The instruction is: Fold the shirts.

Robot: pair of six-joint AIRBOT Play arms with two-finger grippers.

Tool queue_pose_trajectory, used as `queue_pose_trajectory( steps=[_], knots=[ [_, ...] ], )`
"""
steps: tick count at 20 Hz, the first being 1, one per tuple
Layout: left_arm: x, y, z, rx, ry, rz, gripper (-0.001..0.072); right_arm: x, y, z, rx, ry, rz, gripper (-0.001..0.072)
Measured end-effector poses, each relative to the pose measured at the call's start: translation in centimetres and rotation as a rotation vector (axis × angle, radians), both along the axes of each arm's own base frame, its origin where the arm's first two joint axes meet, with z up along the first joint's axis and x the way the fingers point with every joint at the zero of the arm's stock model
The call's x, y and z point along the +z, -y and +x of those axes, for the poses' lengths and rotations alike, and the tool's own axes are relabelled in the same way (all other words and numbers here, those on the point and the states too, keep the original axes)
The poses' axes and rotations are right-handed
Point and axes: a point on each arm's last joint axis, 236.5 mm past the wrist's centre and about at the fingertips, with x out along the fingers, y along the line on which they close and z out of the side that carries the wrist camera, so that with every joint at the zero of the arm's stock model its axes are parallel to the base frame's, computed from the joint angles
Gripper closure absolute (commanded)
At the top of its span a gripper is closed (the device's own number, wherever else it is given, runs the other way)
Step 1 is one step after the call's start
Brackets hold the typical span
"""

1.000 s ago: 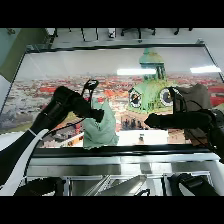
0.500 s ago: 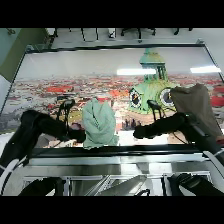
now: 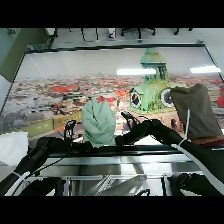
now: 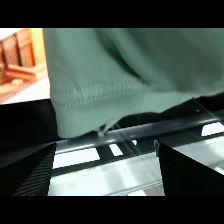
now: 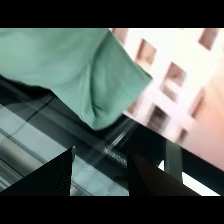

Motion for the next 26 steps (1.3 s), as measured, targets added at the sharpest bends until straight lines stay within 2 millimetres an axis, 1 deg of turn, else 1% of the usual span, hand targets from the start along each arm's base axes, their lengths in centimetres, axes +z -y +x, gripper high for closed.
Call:
queue_pose_trajectory(
  steps=[4, 5, 6, 7, 8, 9, 10, 13, 15, 16, 17, 18, 19, 21, 22, 23, 24, 25, 26],
  knots=[
    [-1.3, 1.0, 1.9, 0.014, -0.026, 0.001, 0.0012, -1.0, -1.5, 0.8, -0.001, 0.005, 0.007, 0.035],
    [-1.7, 1.2, 2.3, 0.011, -0.036, 0.007, 0.0053, -1.3, -1.7, 0.9, -0.001, 0.0, 0.006, 0.0352],
    [-1.9, 1.4, 2.8, 0.008, -0.042, 0.011, 0.0239, -1.5, -2.0, 1.0, -0.005, -0.006, 0.008, 0.0427],
    [-2.2, 1.5, 3.2, 0.001, -0.045, 0.018, 0.0427, -1.7, -2.4, 1.1, -0.007, -0.011, 0.011, 0.0636],
    [-2.4, 1.6, 3.6, -0.005, -0.049, 0.023, 0.0586, -1.8, -2.7, 1.1, -0.004, -0.014, 0.014, 0.0677],
    [-2.5, 1.8, 3.9, -0.014, -0.05, 0.025, 0.0682, -1.8, -3.1, 1.3, -0.002, -0.009, 0.019, 0.0678],
    [-2.4, 1.9, 4.0, -0.025, -0.057, 0.027, 0.0689, -1.7, -3.4, 1.5, 0.003, 0.0, 0.024, 0.0694],
    [-1.8, 2.2, 4.7, -0.04, -0.037, 0.024, 0.0689, -1.8, -4.1, 1.9, 0.008, 0.01, 0.033, 0.0694],
    [-0.8, 1.9, 5.4, -0.052, 0.006, 0.025, 0.0689, -1.5, -4.3, 2.2, 0.019, 0.022, 0.038, 0.0694],
    [0.5, 2.0, 6.0, -0.044, 0.04, 0.009, 0.0689, -1.1, -4.1, 2.4, 0.027, 0.029, 0.041, 0.0695],
    [2.1, 2.0, 6.5, -0.031, 0.069, -0.015, 0.0689, -0.3, -3.6, 3.0, 0.035, 0.042, 0.041, 0.0695],
    [4.4, 1.7, 7.4, -0.013, 0.114, -0.04, 0.0689, 0.8, -2.7, 4.0, 0.039, 0.065, 0.036, 0.0695],
    [7.1, 1.2, 8.7, 0.011, 0.18, -0.066, 0.0689, 2.3, -1.6, 5.3, 0.034, 0.095, 0.033, 0.0695],
    [14.9, -0.5, 11.1, 0.076, 0.359, -0.124, 0.0689, 6.8, 1.7, 9.0, -0.024, 0.185, 0.036, 0.0695],
    [19.5, -1.8, 12.1, 0.117, 0.474, -0.147, 0.0689, 10.2, 3.7, 11.3, -0.074, 0.259, 0.052, 0.0695],
    [24.5, -3.4, 12.6, 0.16, 0.595, -0.165, 0.0689, 14.1, 5.6, 13.3, -0.128, 0.342, 0.077, 0.0695],
    [29.2, -4.9, 12.6, 0.197, 0.707, -0.178, 0.0689, 18.9, 7.5, 15.0, -0.18, 0.444, 0.109, 0.0695],
    [33.9, -6.2, 11.9, 0.229, 0.814, -0.191, 0.0689, 23.6, 9.1, 16.0, -0.215, 0.547, 0.145, 0.0695],
    [37.8, -7.1, 11.0, 0.251, 0.9, -0.199, 0.0689, 28.6, 10.5, 16.4, -0.241, 0.658, 0.182, 0.0696]
  ],
)
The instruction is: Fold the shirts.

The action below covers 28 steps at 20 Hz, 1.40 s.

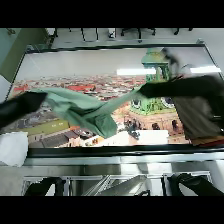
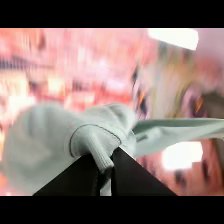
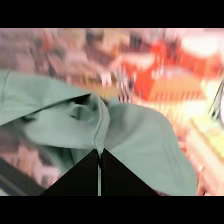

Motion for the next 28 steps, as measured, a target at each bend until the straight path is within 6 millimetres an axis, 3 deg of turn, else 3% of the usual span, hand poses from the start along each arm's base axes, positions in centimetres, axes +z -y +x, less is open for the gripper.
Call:
queue_pose_trajectory(
  steps=[3, 6, 7, 9, 11, 13, 16, 19, 22, 23, 24, 25, 27, 28],
  knots=[
    [10.6, -0.8, -3.9, 0.026, 0.237, -0.016, 0.0689, 15.4, 2.7, -2.6, -0.027, 0.37, 0.046, 0.0695],
    [19.5, -0.7, -8.0, 0.031, 0.446, 0.001, 0.0689, 27.5, 5.1, -7.9, -0.07, 0.701, 0.017, 0.0695],
    [21.5, -0.6, -9.1, 0.027, 0.488, 0.01, 0.0689, 30.4, 6.0, -9.8, -0.094, 0.79, -0.002, 0.0695],
    [23.1, -0.3, -9.9, 0.013, 0.492, 0.025, 0.0689, 33.7, 7.5, -12.0, -0.146, 0.898, -0.043, 0.0695],
    [21.6, -0.2, -8.7, -0.009, 0.405, 0.05, 0.0689, 33.8, 8.6, -11.6, -0.185, 0.905, -0.093, 0.0695],
    [17.7, -0.2, -6.1, -0.032, 0.244, 0.067, 0.0689, 30.9, 8.9, -8.6, -0.186, 0.813, -0.136, 0.0695],
    [8.2, -0.8, -0.9, -0.063, -0.057, 0.076, 0.0689, 21.9, 8.2, -1.6, -0.147, 0.559, -0.184, 0.0695],
    [-5.3, -1.3, 2.9, -0.092, -0.391, 0.052, 0.0688, 9.3, 7.0, 4.8, -0.099, 0.254, -0.199, 0.0695],
    [-19.3, -1.8, 4.1, -0.077, -0.649, 0.014, 0.0687, -4.0, 5.8, 8.8, -0.07, -0.033, -0.181, 0.0694],
    [-23.6, -2.1, 4.1, -0.063, -0.717, 0.007, 0.0597, -8.0, 5.2, 9.6, -0.064, -0.119, -0.159, 0.0694],
    [-27.0, -2.5, 4.0, -0.045, -0.769, 0.001, 0.0272, -11.3, 4.6, 10.1, -0.061, -0.192, -0.136, 0.0694],
    [-29.8, -3.0, 4.0, -0.027, -0.813, -0.005, 0.0003, -14.3, 4.0, 10.6, -0.062, -0.258, -0.106, 0.0694],
    [-33.8, -4.2, 4.5, 0.012, -0.879, -0.024, 0.0001, -18.1, 3.2, 11.3, -0.078, -0.332, -0.055, 0.0682],
    [-34.8, -4.8, 5.0, 0.025, -0.903, -0.035, 0.0001, -19.1, 3.0, 11.6, -0.087, -0.35, -0.039, 0.0579]
  ],
)
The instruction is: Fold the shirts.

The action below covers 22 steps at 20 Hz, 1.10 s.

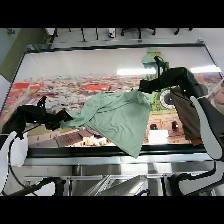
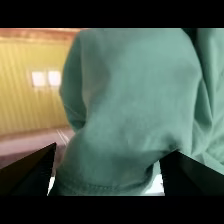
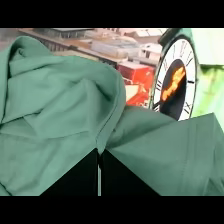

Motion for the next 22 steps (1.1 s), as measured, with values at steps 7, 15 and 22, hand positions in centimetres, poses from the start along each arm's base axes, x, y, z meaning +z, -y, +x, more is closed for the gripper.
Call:
queue_pose_trajectory(
  steps=[7, 15, 22],
  knots=[
    [5.3, -3.8, 4.8, -0.021, 0.013, -0.043, 0.0, 6.2, 5.1, 0.4, -0.074, 0.062, 0.047, 0.0236],
    [11.1, -3.7, -0.1, -0.107, 0.019, 0.003, 0.0001, 2.4, 10.2, -11.0, -0.115, -0.196, 0.019, 0.0236],
    [3.0, 2.0, -6.7, -0.15, -0.023, 0.012, 0.0001, -8.1, 5.9, -23.1, -0.123, -0.492, 0.072, 0.0235]
  ],
)
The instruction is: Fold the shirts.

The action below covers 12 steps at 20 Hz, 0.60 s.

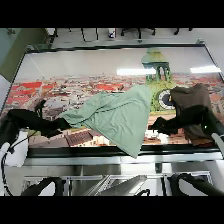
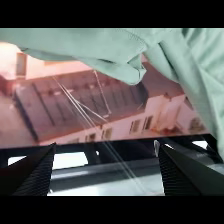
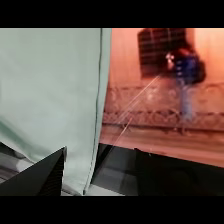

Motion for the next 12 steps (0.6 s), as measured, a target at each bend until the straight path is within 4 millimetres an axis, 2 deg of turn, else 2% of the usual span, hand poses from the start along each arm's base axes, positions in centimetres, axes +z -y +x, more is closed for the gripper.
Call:
queue_pose_trajectory(
  steps=[3, 5, 6, 7, 10, 12],
  knots=[
    [-2.3, 2.1, 1.1, 0.0, 0.051, 0.001, 0.0002, -2.5, -2.2, -3.0, 0.033, -0.049, 0.001, 0.0236],
    [-3.3, 3.6, 2.3, -0.014, 0.069, 0.0, 0.0003, -3.2, -3.6, -3.9, 0.047, -0.056, 0.0, 0.0236],
    [-3.8, 4.3, 2.9, -0.026, 0.07, 0.001, 0.0051, -3.4, -4.2, -4.1, 0.045, -0.057, 0.001, 0.0236],
    [-4.2, 4.8, 3.4, -0.035, 0.068, 0.002, 0.0219, -3.6, -4.8, -4.2, 0.042, -0.057, 0.003, 0.0236],
    [-5.5, 5.9, 4.5, -0.062, 0.04, 0.001, 0.0538, -4.3, -5.8, -4.6, 0.04, -0.07, -0.003, 0.0235],
    [-5.9, 6.1, 4.9, -0.07, 0.017, -0.002, 0.0638, -4.7, -6.3, -4.8, 0.035, -0.088, -0.001, 0.0237]
  ],
)
